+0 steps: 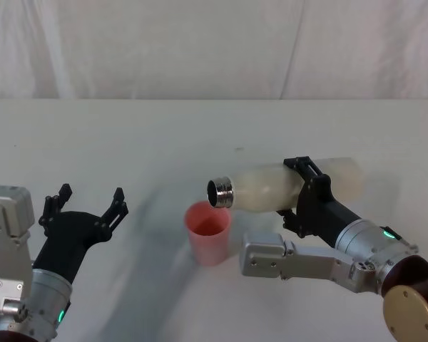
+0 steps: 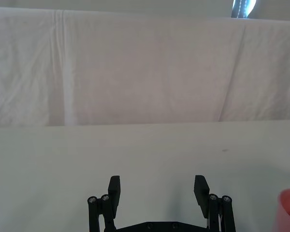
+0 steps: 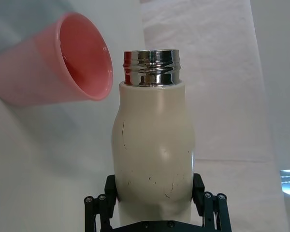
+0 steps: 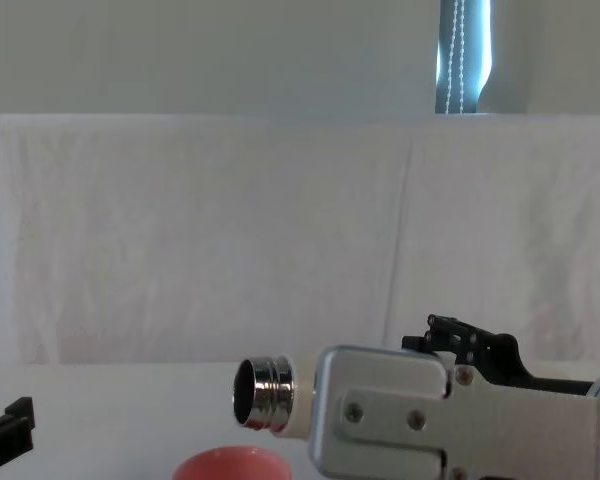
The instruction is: Grasp the thermos with one hand and pour water into the cup lid.
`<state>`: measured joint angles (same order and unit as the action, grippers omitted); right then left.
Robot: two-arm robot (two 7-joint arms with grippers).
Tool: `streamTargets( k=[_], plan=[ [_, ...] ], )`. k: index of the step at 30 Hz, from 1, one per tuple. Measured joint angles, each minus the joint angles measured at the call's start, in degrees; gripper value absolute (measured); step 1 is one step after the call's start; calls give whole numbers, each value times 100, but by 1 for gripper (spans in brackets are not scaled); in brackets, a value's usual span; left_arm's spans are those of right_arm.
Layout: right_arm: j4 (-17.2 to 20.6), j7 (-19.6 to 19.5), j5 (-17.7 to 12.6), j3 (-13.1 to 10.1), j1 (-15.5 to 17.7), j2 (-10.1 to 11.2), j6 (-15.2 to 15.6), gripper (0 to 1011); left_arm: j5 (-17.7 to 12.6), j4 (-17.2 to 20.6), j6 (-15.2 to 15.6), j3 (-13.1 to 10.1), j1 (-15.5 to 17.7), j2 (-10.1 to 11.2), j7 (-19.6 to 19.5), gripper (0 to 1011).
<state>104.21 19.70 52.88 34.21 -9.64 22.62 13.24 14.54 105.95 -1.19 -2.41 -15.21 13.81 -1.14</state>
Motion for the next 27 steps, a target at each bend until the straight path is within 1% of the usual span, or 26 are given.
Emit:
streamTargets(
  k=[16,27],
  plan=[
    [76,-26,330,-3,63,37,74,952,0,0,0,0,0,0,0,1001],
    [31,-48,457,11,59,27,79,952,0,0,0,0,0,0,0,1001]
  ],
)
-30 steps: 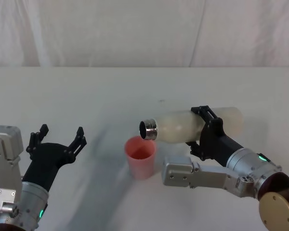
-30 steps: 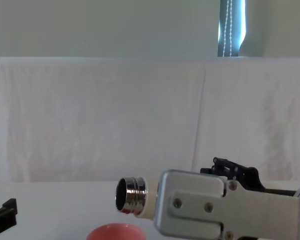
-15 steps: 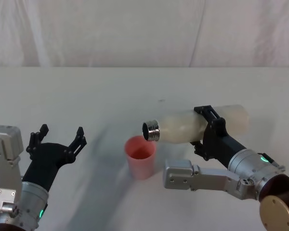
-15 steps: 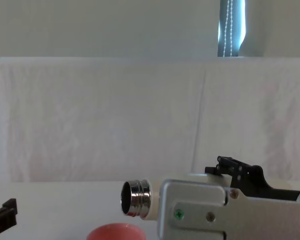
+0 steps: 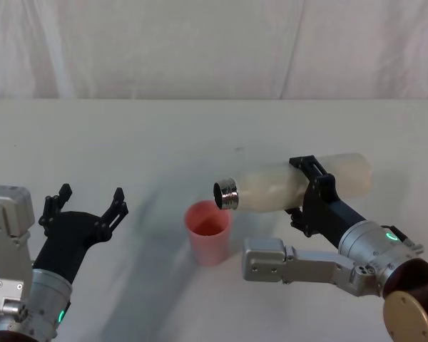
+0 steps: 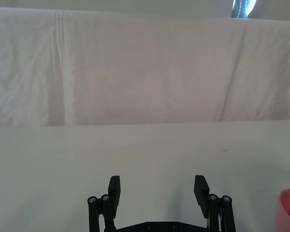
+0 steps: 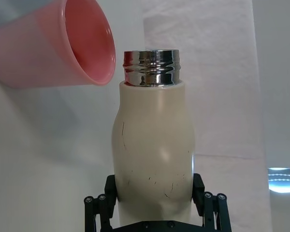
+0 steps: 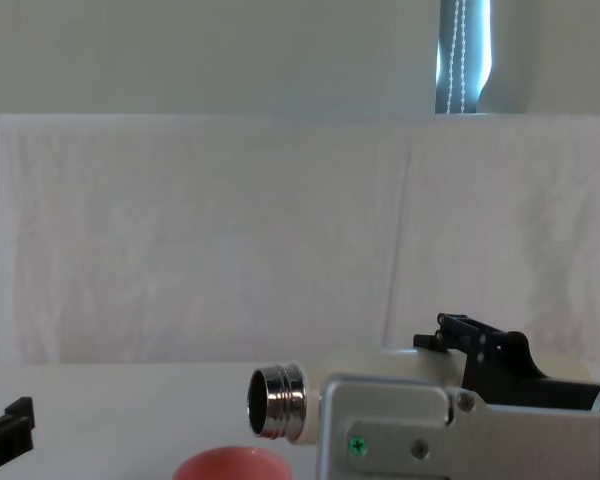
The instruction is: Grasp the thermos with one hand and pour water into the cup lid.
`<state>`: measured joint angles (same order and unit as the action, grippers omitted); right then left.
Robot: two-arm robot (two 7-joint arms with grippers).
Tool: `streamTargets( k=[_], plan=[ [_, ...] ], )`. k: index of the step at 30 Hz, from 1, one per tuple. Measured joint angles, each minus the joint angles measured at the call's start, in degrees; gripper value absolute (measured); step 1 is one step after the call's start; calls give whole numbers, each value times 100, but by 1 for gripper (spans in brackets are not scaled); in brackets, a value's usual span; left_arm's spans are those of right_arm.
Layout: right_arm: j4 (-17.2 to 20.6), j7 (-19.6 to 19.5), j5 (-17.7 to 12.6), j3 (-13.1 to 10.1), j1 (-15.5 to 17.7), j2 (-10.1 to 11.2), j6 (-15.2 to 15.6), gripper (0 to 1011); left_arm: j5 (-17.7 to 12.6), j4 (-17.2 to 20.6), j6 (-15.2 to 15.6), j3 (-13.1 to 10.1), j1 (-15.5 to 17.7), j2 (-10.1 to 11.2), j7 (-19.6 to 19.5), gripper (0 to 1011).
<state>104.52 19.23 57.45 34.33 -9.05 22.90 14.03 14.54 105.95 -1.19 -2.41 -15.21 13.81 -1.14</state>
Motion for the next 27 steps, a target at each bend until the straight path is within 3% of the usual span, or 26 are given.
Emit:
streamTargets(
  k=[27],
  plan=[
    [44,154,361,132,-112,34,62,952,0,0,0,0,0,0,0,1001]
  ],
)
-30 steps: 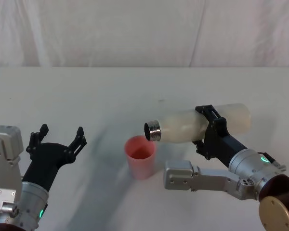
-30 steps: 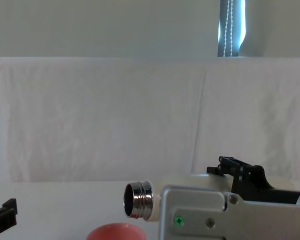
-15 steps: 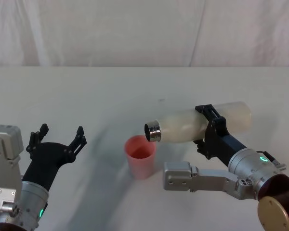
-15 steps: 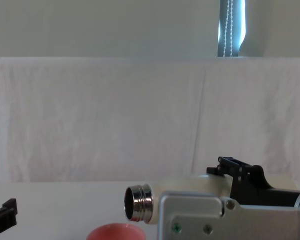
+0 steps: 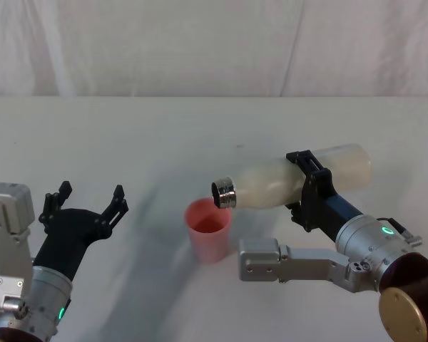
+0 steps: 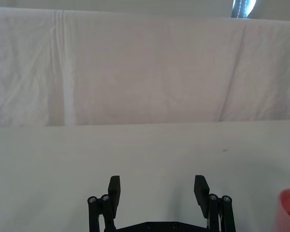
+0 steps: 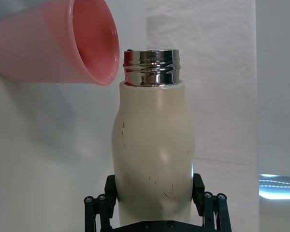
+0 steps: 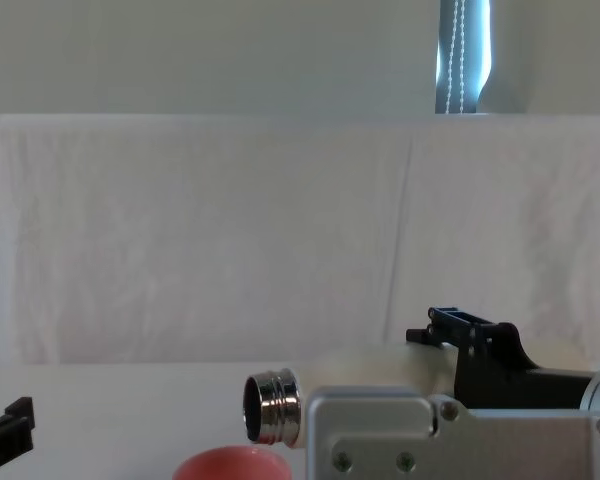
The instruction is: Grasp the thermos with one hand and pour water into the cup lid.
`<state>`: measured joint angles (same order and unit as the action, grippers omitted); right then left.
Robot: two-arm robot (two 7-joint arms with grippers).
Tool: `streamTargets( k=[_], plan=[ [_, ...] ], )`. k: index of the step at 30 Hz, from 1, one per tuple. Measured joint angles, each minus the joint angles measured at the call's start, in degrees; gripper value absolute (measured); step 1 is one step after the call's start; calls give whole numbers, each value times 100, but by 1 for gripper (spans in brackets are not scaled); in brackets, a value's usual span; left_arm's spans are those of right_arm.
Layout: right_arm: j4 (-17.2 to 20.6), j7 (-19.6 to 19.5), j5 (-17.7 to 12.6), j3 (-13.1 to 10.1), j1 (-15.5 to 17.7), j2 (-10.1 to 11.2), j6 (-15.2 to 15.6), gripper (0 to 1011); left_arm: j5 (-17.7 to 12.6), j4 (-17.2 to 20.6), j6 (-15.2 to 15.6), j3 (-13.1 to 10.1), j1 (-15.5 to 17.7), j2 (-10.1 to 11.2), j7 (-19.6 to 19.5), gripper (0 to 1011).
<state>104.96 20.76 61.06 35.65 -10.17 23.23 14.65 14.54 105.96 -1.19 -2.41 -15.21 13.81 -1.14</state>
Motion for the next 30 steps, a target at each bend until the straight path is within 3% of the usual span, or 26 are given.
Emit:
streamTargets(
  k=[30],
  plan=[
    [176,151,252,130,-62,43,49,952,0,0,0,0,0,0,0,1001]
  ],
)
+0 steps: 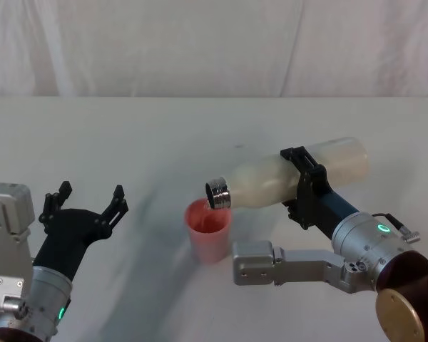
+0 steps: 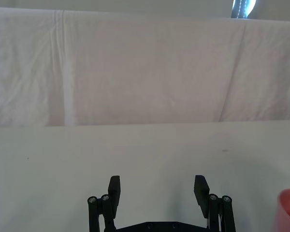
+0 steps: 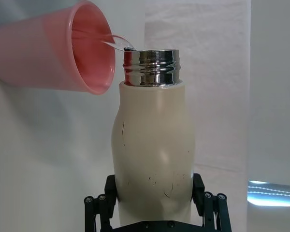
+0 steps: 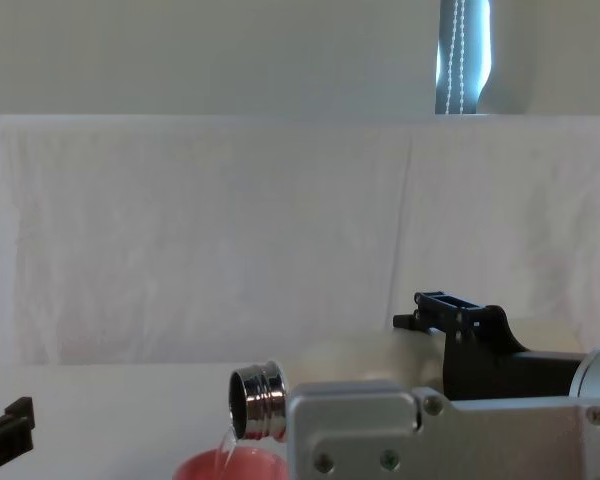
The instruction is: Grasp the thermos with one hand and pour water into the cup lid.
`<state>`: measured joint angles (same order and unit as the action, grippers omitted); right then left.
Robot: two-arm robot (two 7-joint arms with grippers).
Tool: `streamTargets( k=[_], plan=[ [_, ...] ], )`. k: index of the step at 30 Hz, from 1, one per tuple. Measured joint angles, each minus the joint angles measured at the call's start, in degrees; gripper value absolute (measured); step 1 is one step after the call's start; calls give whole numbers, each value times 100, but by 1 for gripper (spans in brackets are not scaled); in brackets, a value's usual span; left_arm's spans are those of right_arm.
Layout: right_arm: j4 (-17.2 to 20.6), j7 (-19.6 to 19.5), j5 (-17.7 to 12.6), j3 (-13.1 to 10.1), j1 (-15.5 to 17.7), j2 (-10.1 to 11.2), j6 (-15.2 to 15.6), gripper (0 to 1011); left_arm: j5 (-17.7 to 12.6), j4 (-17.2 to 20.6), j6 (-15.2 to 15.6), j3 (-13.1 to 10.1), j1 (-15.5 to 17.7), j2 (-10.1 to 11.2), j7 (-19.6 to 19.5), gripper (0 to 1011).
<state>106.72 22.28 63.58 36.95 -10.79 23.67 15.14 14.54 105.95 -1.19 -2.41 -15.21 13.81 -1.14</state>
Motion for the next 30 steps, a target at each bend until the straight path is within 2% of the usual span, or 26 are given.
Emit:
streamTargets(
  k=[30],
  plan=[
    [91,94,37,-1,-24,22,28,952,0,0,0,0,0,0,0,1001]
  ],
)
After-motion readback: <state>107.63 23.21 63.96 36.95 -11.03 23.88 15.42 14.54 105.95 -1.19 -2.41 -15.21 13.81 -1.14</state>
